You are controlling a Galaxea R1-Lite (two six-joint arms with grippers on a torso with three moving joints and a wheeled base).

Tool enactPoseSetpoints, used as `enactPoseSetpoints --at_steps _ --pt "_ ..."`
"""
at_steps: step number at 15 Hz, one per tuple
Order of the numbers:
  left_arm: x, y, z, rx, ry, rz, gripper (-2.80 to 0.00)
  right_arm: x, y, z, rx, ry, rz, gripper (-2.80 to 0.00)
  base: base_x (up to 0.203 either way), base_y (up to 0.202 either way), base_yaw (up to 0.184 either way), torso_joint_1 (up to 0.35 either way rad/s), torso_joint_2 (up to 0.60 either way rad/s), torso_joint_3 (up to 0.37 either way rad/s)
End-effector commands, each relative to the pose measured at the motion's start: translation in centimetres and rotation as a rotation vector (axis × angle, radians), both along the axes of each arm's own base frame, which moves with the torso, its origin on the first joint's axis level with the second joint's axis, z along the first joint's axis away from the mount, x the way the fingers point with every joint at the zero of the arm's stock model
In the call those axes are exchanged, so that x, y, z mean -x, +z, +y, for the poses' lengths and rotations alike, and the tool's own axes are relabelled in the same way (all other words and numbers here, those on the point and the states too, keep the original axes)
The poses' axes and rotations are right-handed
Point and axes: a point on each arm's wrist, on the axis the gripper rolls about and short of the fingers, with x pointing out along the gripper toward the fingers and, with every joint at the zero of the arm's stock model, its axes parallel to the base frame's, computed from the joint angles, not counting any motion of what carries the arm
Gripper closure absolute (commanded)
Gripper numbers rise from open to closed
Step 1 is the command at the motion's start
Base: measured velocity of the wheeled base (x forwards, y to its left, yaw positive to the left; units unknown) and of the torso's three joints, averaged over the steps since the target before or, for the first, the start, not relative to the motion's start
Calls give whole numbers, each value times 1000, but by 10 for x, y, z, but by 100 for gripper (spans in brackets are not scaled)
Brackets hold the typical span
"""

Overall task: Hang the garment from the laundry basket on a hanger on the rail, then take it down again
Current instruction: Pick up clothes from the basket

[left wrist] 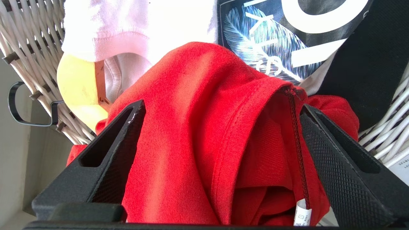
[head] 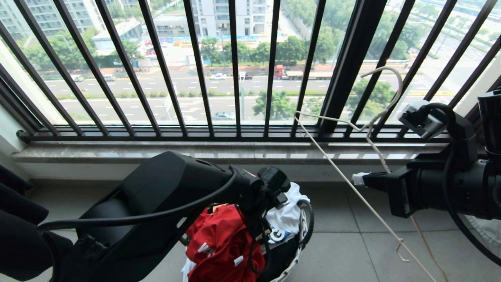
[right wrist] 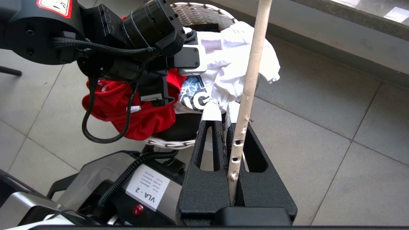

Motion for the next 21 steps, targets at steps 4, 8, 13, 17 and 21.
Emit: enactPoseSetpoints --at_steps 4,8,13,17,21 --pt "-15 -13 -3 1 21 -10 -280 -1 -2 1 4 0 7 0 0 0 0 0 0 0" --pt "-20 -18 0 -5 34 -10 0 -1 -1 1 3 0 6 0 0 0 0 0 0 0" --pt "-16 4 5 20 37 -33 0 -1 -1 0 2 0 3 0 0 0 0 0 0 0" --pt "-2 48 16 149 174 -73 0 2 2 -1 -5 0 -8 0 0 0 0 0 0 0" --pt "33 98 49 250 280 -88 0 4 4 -2 -10 2 -15 0 0 0 0 0 0 0"
